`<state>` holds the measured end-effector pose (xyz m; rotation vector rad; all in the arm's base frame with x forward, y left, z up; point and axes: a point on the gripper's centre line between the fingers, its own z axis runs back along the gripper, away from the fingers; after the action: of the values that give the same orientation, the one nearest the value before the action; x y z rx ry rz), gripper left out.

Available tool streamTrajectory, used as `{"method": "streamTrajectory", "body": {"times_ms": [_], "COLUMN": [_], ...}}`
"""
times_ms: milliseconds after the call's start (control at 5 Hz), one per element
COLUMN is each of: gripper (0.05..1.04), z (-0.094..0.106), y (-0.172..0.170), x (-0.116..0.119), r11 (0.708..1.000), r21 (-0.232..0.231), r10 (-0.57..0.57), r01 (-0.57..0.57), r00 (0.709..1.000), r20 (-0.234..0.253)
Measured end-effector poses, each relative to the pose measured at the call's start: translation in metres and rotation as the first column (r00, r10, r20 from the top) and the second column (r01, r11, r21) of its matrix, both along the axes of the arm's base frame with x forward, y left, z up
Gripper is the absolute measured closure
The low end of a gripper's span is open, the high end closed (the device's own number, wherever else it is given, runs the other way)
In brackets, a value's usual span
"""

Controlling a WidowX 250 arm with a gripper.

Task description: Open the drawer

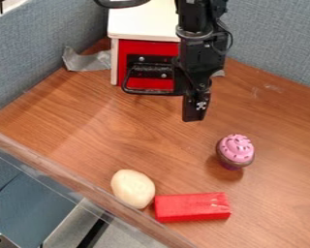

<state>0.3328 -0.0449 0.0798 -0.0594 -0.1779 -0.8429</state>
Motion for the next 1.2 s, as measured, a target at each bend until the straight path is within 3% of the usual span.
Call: {"method": "streamTrajectory", "body": {"times_ms": [400, 1000, 1200], "gripper": [0.083, 0.083, 0.083], "z": [-0.018, -0.011, -0.011], "y": [0.012, 0.03, 0.036], "x": [0.002, 0.013, 0.016], "r11": [1.0, 0.999, 0.999], "r21": [-0.006, -0.023, 0.002], "r10": [0.014, 0.034, 0.033], "r01": [-0.014, -0.036, -0.033], "r00": [0.998, 0.997, 0.999], "r20": [-0.067, -0.062, -0.043]}}
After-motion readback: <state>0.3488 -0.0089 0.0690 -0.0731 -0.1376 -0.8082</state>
